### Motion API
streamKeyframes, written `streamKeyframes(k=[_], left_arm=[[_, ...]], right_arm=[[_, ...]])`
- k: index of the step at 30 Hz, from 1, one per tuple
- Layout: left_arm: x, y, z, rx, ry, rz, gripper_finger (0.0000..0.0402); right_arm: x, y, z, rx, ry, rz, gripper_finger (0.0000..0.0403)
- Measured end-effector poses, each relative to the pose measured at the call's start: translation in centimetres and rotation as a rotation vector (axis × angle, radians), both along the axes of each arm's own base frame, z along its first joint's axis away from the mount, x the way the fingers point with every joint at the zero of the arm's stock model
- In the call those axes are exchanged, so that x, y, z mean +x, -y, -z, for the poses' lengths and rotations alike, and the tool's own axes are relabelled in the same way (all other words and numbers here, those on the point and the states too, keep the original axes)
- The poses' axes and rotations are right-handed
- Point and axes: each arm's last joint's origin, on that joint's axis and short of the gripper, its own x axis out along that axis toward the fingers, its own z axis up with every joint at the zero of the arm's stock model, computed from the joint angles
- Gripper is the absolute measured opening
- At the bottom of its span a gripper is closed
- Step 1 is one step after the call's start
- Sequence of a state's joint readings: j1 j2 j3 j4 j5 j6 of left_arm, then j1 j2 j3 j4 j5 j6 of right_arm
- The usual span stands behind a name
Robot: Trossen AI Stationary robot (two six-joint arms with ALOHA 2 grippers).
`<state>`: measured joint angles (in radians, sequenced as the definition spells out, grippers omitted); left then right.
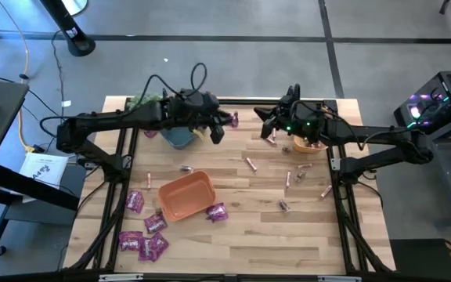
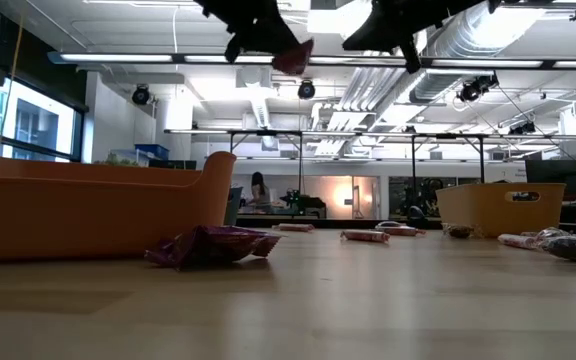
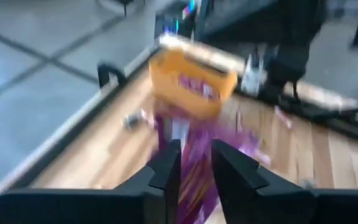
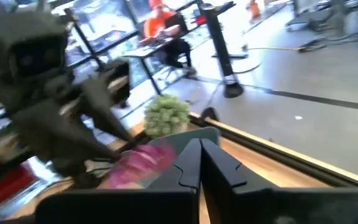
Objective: Sort candy
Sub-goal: Put the purple candy into the yellow bin
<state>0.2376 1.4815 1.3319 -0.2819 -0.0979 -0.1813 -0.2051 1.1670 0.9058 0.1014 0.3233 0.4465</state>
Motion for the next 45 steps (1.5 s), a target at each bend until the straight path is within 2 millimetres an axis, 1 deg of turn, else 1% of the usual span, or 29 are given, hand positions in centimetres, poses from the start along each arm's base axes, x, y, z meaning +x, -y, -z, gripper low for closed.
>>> streamKeyframes(k=[3,5,8,9,10,13,15,18,20,23,25,28,30,33,35,37,39,41,42,44,45], left_arm=[[0.2,-0.3,-0.4,0.031,0.04,-0.007,0.0088],[0.5,-0.5,0.1,0.03,0.03,-0.014,0.0069],[1.1,-0.7,1.8,0.015,-0.073,0.001,0.0016],[1.2,-0.7,2.6,0.003,-0.12,0.003,0.0009],[1.4,-0.8,3.2,-0.004,-0.153,0.003,0.0013],[2.0,-1.1,5.2,-0.005,-0.242,-0.001,0.0045],[2.5,-1.6,7.1,-0.031,-0.322,-0.002,0.007],[2.6,-2.3,10.4,-0.12,-0.498,-0.034,0.0109],[2.3,-2.7,12.3,-0.201,-0.602,-0.079,0.0135],[2.2,-3.2,14.7,-0.281,-0.71,-0.136,0.0171],[2.6,-3.3,16.2,-0.311,-0.744,-0.147,0.0191],[3.2,-3.2,18.1,-0.335,-0.782,-0.152,0.0214],[3.4,-3.1,19.6,-0.353,-0.824,-0.17,0.0223],[3.7,-3.2,20.8,-0.363,-0.85,-0.196,0.0226],[3.8,-3.2,21.4,-0.359,-0.867,-0.195,0.0213],[3.8,-3.0,21.5,-0.351,-0.872,-0.191,0.0179],[3.8,-2.9,21.2,-0.357,-0.865,-0.168,0.012],[4.1,-2.8,20.6,-0.37,-0.833,-0.128,0.0046],[4.3,-2.7,20.0,-0.382,-0.795,-0.104,0.0027],[4.8,-2.7,18.6,-0.388,-0.722,-0.071,0.0023],[5.1,-2.7,17.6,-0.386,-0.672,-0.056,0.0024]], right_arm=[[0.0,0.0,-0.5,0.005,0.051,-0.056,0.0001],[0.1,-0.1,-0.5,0.007,0.054,-0.067,0.0001],[0.1,-0.4,-0.3,0.028,0.037,-0.08,0.0],[0.1,-0.5,-0.2,0.029,0.031,-0.092,0.0],[0.0,-0.7,-0.2,0.032,0.023,-0.102,0.0],[-0.2,-0.9,-0.1,0.034,-0.005,-0.111,0.0],[-0.6,-1.0,-0.2,0.033,-0.01,-0.111,0.0],[-1.4,-1.1,-0.9,0.03,0.005,-0.108,0.0],[-2.2,-1.2,-1.4,0.031,0.02,-0.108,0.0],[-3.2,-1.4,-1.9,0.027,0.018,-0.104,0.0],[-3.7,-1.4,-2.1,0.025,0.015,-0.09,0.0],[-4.1,-1.5,-2.2,0.022,0.012,-0.073,0.0],[-4.2,-1.5,-2.2,0.02,0.013,-0.063,0.0],[-4.2,-1.4,-2.2,0.02,0.011,-0.062,0.0],[-4.2,-1.4,-2.2,0.021,0.01,-0.062,0.0],[-4.2,-1.4,-2.2,0.021,0.009,-0.062,0.0],[-4.2,-1.5,-2.3,0.02,0.012,-0.063,0.0],[-4.3,-1.5,-2.4,0.011,0.016,-0.064,0.0],[-4.5,-1.5,-2.5,0.002,0.018,-0.066,0.0],[-4.9,-1.6,-2.9,-0.015,0.036,-0.068,0.0],[-5.2,-1.7,-3.2,-0.021,0.046,-0.068,0.0]])
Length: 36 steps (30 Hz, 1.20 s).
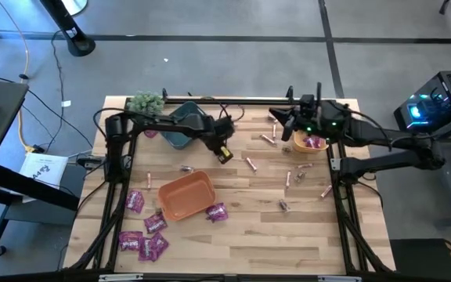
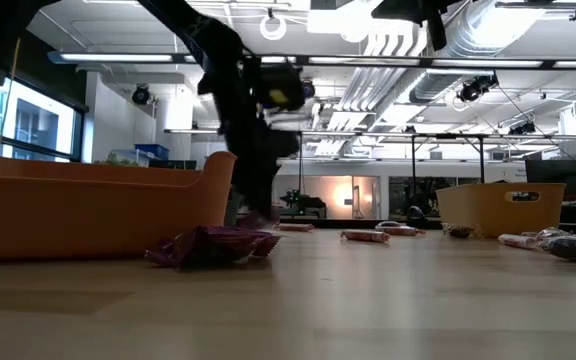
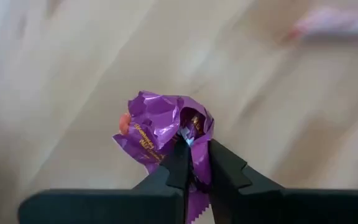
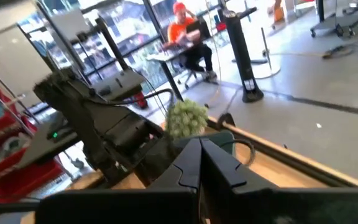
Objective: Sort candy
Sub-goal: Put the purple candy into the yellow bin
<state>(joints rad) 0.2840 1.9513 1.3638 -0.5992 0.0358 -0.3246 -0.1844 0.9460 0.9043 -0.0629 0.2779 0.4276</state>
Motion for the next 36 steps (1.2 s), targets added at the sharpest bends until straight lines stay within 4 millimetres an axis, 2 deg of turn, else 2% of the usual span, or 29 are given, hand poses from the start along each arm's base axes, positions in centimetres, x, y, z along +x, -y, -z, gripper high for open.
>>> streamKeyframes(k=[3,8,11,16,20,24,32,34,36], left_arm=[[0.8,-0.1,-4.1,0.028,0.203,0.056,0.0016],[1.4,0.4,-11.3,0.13,0.658,0.286,0.0006],[1.2,1.1,-13.8,0.189,0.81,0.402,0.0005],[1.2,2.5,-14.4,0.268,0.822,0.492,0.0004],[1.4,3.5,-14.5,0.323,0.807,0.496,0.0003],[1.6,4.0,-14.6,0.425,0.783,0.467,0.0003],[1.7,4.2,-14.6,0.478,0.767,0.445,0.0003],[1.7,4.1,-14.6,0.492,0.76,0.422,0.0008],[1.7,4.1,-14.6,0.497,0.751,0.405,0.002]], right_arm=[[-1.2,-0.2,-0.6,0.0,0.02,0.0,0.0],[-2.6,-0.5,-0.1,0.09,-0.026,0.018,0.0002],[-2.2,-0.4,0.4,0.144,-0.038,0.025,0.002],[-0.5,-0.1,1.4,0.323,0.001,0.046,0.0103],[1.1,0.0,2.1,0.453,0.032,0.016,0.0179],[2.4,0.0,3.2,0.537,-0.002,-0.027,0.0225],[3.9,0.0,3.8,0.623,0.019,-0.089,0.0235],[4.1,0.0,4.1,0.644,0.014,-0.087,0.0219],[4.2,-0.1,4.1,0.641,0.016,-0.081,0.0179]])
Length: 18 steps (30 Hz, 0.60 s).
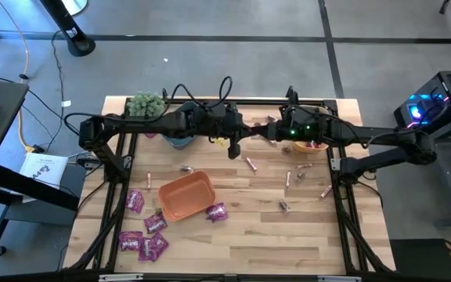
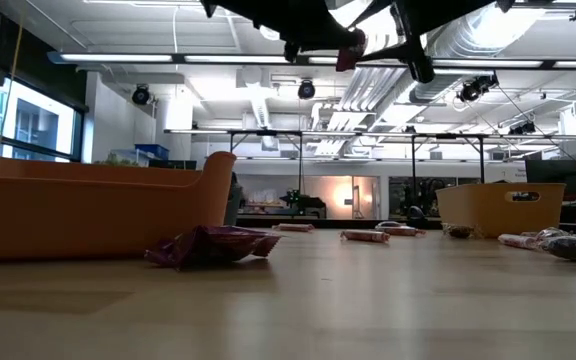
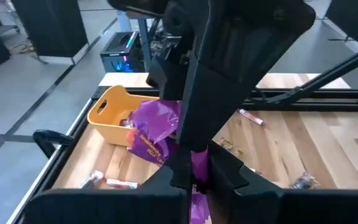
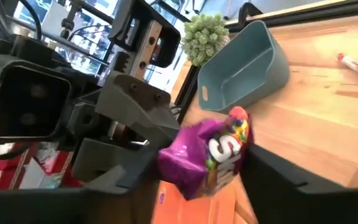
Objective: Sort candy
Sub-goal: Put the purple candy into the yellow bin
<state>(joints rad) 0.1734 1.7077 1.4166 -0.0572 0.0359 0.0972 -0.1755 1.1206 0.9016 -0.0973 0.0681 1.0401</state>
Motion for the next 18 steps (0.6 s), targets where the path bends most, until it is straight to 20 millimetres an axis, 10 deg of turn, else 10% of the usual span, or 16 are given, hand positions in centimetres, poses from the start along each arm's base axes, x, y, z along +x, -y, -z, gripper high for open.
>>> streamKeyframes(k=[5,18], left_arm=[[-0.7,-0.5,0.1,-0.032,-0.05,-0.027,0.0067],[-10.5,-2.3,-1.5,-0.066,-0.564,-0.433,0.017]], right_arm=[[-0.5,0.2,-0.3,-0.034,-0.003,0.04,0.0028],[-6.7,1.9,0.9,-0.134,-0.415,0.251,0.0027]])
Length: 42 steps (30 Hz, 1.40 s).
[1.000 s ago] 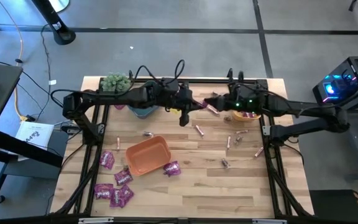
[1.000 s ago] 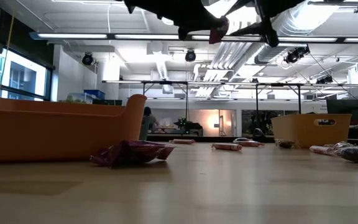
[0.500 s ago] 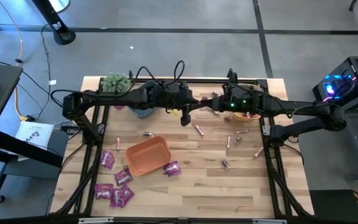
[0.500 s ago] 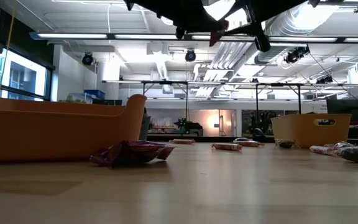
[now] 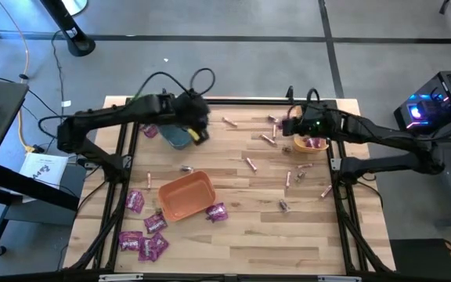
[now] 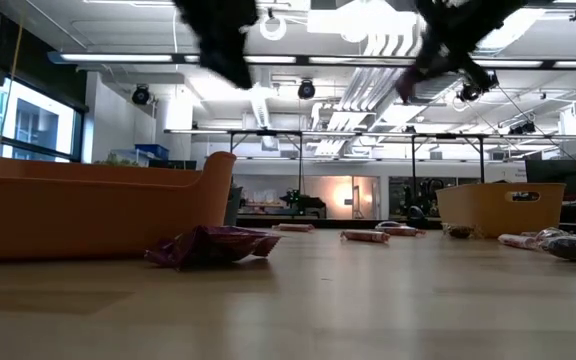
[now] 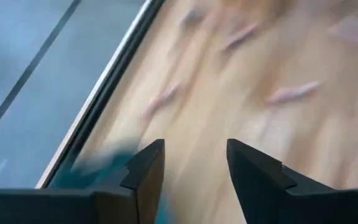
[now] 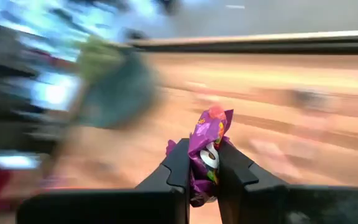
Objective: Sort candy
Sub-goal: Put the purple candy into the yellow bin
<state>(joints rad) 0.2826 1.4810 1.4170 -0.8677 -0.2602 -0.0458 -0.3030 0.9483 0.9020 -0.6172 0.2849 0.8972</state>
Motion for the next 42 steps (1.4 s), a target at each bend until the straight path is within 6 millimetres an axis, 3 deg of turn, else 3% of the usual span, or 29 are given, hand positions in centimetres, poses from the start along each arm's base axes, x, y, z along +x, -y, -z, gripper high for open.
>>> streamKeyframes(k=[3,8,15,20,25,29,37,42], left_arm=[[-2.8,-0.7,0.6,-0.068,-0.114,-0.224,0.0174],[-6.2,-1.8,4.3,-0.144,-0.266,-0.473,0.0173],[-9.5,-2.8,10.5,-0.259,-0.425,-0.677,0.0173],[-11.1,-2.8,12.9,-0.278,-0.49,-0.76,0.0173],[-12.1,-3.3,14.6,-0.239,-0.489,-0.813,0.0172],[-12.8,-4.1,15.9,-0.242,-0.46,-0.821,0.0172],[-13.0,-6.0,16.3,-0.24,-0.343,-0.851,0.0172],[-10.6,-6.5,16.0,-0.34,-0.078,-0.725,0.0172]], right_arm=[[-1.6,0.2,1.4,-0.013,-0.229,0.103,0.004],[-3.0,0.9,2.5,-0.065,-0.446,0.259,0.005],[-3.5,3.1,2.9,-0.07,-0.499,0.413,0.0046],[-2.8,3.9,3.2,-0.064,-0.498,0.364,0.0102],[-1.9,4.5,2.6,-0.095,-0.392,0.335,0.0175],[-1.5,4.7,2.4,-0.113,-0.351,0.315,0.021],[-1.3,4.7,2.3,-0.112,-0.336,0.254,0.0216],[-1.3,4.7,2.2,-0.112,-0.335,0.253,0.0216]])
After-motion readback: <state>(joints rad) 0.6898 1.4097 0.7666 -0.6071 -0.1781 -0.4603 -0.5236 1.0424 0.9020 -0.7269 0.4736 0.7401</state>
